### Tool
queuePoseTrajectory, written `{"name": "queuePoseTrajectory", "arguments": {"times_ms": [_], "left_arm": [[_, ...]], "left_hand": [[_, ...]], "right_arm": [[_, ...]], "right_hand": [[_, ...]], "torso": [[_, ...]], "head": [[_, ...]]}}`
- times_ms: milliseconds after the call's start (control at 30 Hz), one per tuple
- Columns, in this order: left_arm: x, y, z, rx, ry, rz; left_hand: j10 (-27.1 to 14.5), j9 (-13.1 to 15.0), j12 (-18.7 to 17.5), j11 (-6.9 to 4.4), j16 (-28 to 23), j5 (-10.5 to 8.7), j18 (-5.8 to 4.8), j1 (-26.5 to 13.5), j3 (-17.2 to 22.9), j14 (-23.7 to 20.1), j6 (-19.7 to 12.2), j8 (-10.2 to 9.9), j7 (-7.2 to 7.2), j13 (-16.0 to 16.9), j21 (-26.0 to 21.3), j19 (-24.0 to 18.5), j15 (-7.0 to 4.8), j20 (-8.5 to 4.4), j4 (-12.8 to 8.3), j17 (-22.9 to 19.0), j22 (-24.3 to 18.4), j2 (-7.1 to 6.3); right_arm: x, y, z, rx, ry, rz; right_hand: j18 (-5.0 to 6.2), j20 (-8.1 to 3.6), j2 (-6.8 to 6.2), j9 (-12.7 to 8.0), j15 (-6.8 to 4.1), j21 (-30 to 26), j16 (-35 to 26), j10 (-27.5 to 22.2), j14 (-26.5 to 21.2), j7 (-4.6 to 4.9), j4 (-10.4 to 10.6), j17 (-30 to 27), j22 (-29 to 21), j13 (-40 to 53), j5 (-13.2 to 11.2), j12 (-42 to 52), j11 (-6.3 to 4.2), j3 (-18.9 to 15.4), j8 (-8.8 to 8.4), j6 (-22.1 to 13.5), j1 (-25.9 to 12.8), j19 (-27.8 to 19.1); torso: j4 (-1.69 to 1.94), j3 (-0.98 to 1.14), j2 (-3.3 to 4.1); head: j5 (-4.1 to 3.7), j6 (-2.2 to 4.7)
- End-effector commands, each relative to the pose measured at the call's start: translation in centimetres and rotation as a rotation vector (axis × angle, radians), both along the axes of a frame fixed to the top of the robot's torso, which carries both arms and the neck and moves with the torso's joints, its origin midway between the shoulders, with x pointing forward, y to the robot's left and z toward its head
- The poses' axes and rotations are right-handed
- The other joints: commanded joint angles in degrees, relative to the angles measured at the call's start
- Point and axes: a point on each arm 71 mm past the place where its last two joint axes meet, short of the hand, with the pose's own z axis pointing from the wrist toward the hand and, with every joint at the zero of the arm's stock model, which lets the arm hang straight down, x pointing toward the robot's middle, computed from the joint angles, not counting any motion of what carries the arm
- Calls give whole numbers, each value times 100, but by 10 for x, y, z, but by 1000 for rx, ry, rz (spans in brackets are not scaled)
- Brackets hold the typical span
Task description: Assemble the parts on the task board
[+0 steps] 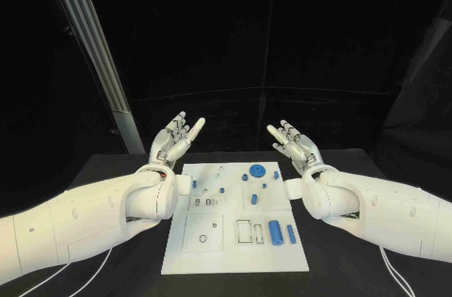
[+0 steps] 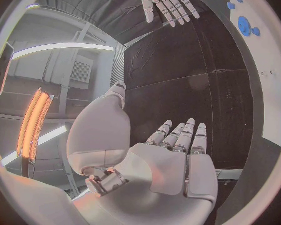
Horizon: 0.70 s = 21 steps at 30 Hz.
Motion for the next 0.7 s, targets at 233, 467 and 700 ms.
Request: {"name": "queuePoseTrajectory", "arguments": {"times_ms": [233, 467, 700], "left_arm": [[0, -2, 5, -20, -62, -34], [8, 14, 2, -39, -65, -84], [4, 19, 5, -34, -65, -111]], "left_hand": [[156, 28, 51, 182, 97, -5, 94, 303, 196, 343, 192, 69, 752, 33, 43, 4, 121, 161, 88, 60, 15, 181], [1740, 171, 346, 384, 670, -147, -34, 697, 701, 2426, 1570, 354, 920, 174, 609, 1349, 300, 220, 44, 339, 318, 951], [4110, 309, 747, 141, 1094, -166, 320, 1217, 615, 4009, 3590, 726, 805, 304, 1585, 3704, -80, 172, -74, 459, 703, 971]], "right_arm": [[2, 11, 1, -25, -34, 224], [15, -25, 1, -163, -143, 121], [15, -34, 5, -274, -207, 142]], "right_hand": [[280, 87, 149, 160, 405, 450, 375, 1159, 1507, 964, -691, 170, 236, 148, 76, 255, 474, 86, 242, 1042, 1219, 1324], [784, 47, 119, 535, -4, 1249, 1085, 4454, 4428, 716, -1465, 338, 507, 393, 71, 1158, 186, 507, 1110, 4196, 1925, 3323], [786, -219, 100, 354, -283, 1449, 940, 5207, 5404, 573, -1762, 290, 436, 290, 43, 895, 1, 866, 877, 4947, 1925, 4104]], "torso": [[0, 0, 0], [1, -6, 34], [16, -4, 177]], "head": [[0, -1], [-24, -33], [-35, 12]]}}
